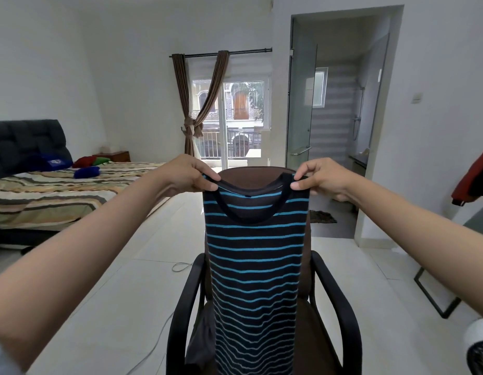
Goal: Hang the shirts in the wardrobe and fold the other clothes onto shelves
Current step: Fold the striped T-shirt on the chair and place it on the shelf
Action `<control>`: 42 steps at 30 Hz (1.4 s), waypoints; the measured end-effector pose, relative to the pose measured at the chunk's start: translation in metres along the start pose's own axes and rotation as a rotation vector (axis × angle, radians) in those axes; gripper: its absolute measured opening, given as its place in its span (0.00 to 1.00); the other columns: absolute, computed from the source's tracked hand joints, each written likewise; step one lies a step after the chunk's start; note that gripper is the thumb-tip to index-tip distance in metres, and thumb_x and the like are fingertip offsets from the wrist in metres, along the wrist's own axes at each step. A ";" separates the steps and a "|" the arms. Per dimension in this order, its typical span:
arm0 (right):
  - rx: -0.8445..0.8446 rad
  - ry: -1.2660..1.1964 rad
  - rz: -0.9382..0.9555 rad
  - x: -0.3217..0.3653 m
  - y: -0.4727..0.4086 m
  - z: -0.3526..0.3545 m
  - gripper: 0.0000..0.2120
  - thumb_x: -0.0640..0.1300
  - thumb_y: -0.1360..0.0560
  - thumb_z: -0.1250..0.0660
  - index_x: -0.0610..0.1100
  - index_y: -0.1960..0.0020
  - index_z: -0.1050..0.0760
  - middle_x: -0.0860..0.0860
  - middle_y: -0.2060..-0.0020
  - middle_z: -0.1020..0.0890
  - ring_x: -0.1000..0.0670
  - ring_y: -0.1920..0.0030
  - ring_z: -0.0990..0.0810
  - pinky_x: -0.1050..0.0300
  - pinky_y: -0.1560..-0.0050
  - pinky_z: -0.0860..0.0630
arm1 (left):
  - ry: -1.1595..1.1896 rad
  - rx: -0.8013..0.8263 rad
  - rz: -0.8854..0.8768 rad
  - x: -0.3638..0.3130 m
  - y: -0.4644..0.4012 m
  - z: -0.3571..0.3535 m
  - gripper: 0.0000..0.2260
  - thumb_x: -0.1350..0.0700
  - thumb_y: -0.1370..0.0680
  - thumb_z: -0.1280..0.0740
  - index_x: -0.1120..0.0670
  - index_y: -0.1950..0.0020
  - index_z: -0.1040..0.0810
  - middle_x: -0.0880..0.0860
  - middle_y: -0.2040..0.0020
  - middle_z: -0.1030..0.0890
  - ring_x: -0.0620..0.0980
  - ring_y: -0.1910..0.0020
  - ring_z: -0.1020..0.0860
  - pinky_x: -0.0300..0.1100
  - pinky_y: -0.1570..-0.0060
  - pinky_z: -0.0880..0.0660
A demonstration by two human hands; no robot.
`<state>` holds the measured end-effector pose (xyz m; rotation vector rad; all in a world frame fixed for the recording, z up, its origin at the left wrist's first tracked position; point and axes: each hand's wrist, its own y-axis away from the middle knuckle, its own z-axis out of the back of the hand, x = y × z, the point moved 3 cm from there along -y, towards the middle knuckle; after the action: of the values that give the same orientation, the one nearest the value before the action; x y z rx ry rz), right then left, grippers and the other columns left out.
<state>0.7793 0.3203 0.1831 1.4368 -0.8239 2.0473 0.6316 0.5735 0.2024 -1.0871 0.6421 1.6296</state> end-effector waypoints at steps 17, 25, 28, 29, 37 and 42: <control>0.169 -0.092 -0.014 -0.004 0.001 0.001 0.20 0.23 0.31 0.36 0.44 0.72 0.26 0.47 0.70 0.21 0.49 0.67 0.19 0.60 0.66 0.22 | -0.015 0.158 -0.108 -0.001 0.003 -0.017 0.15 0.70 0.35 0.26 0.56 0.71 0.30 0.55 0.69 0.27 0.54 0.63 0.25 0.45 0.60 0.26; 0.279 -0.180 -0.033 -0.003 0.005 -0.002 0.16 0.22 0.29 0.40 0.42 0.65 0.30 0.42 0.61 0.20 0.43 0.58 0.18 0.59 0.63 0.19 | 0.112 0.267 -0.168 -0.003 0.010 -0.025 0.17 0.66 0.35 0.31 0.55 0.69 0.39 0.55 0.69 0.33 0.51 0.66 0.30 0.35 0.68 0.28; 0.264 -0.081 -0.048 -0.001 0.007 0.000 0.14 0.23 0.29 0.38 0.41 0.61 0.26 0.43 0.58 0.18 0.42 0.54 0.18 0.56 0.59 0.18 | 0.116 0.263 -0.185 -0.002 0.012 -0.026 0.15 0.71 0.32 0.31 0.56 0.68 0.34 0.56 0.68 0.29 0.53 0.64 0.26 0.37 0.67 0.25; 0.245 -0.033 -0.046 -0.001 0.008 0.001 0.13 0.24 0.29 0.36 0.41 0.61 0.25 0.45 0.59 0.17 0.43 0.55 0.18 0.55 0.58 0.19 | 0.116 0.260 -0.179 -0.001 0.012 -0.026 0.14 0.73 0.30 0.32 0.57 0.67 0.31 0.55 0.66 0.26 0.53 0.62 0.24 0.38 0.66 0.23; 0.292 0.092 -0.055 -0.001 0.010 -0.002 0.20 0.24 0.28 0.36 0.46 0.69 0.21 0.50 0.65 0.17 0.47 0.58 0.18 0.54 0.56 0.23 | 0.011 0.252 -0.101 -0.003 0.016 -0.028 0.11 0.74 0.29 0.34 0.59 0.60 0.21 0.56 0.58 0.19 0.53 0.57 0.20 0.39 0.62 0.22; 0.366 0.032 -0.038 0.004 0.012 -0.006 0.26 0.21 0.28 0.41 0.46 0.72 0.21 0.50 0.69 0.18 0.51 0.64 0.18 0.62 0.63 0.21 | 0.030 0.266 -0.088 -0.005 0.015 -0.030 0.16 0.75 0.29 0.35 0.56 0.64 0.16 0.54 0.61 0.16 0.50 0.60 0.18 0.37 0.63 0.22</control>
<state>0.7657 0.3169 0.1829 1.5867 -0.4172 2.2692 0.6279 0.5415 0.1923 -0.9328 0.7953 1.4085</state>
